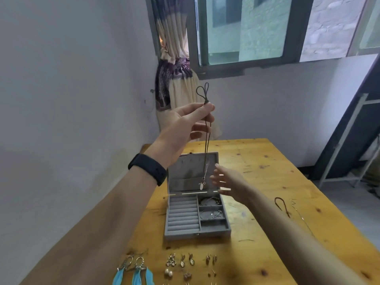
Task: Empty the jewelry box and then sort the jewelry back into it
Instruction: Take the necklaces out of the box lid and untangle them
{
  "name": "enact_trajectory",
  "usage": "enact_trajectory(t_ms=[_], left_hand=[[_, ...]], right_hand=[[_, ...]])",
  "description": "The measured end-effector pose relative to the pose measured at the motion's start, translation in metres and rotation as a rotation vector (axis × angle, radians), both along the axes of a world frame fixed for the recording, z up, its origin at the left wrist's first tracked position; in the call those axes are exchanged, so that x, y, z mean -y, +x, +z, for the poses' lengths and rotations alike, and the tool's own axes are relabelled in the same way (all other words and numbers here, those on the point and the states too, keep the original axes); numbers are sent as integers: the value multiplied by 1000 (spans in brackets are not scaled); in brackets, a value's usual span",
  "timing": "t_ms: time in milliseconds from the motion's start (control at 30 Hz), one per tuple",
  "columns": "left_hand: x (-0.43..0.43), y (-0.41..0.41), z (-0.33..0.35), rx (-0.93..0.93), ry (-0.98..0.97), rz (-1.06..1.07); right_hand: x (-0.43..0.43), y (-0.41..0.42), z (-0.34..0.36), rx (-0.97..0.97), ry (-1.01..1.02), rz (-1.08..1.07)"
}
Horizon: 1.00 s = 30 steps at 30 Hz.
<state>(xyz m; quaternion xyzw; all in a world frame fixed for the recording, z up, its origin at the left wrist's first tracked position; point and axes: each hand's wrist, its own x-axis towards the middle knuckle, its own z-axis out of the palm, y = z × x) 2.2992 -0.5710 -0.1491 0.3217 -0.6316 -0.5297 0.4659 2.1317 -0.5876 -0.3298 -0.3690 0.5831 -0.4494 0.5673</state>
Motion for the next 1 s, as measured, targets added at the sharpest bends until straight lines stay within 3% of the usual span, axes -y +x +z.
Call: enact_trajectory(t_ms=[133,300,500,700,867,1000], left_hand=[[1,16,-4,-4,17,9],[6,33,-10,-10,49,16],[14,49,-16,5,55,10],[24,52,-33,37,81,32],[32,51,-51,100,71,73],[37,47,-73,162,113,159]], right_hand=[[24,18,-4,95,57,19],[56,31,2,175,74,-174],[81,31,8,79,86,-271],[88,24,2,102,137,-313],[73,19,12,348,-51,-283],[39,5,42,308,-288,-163]])
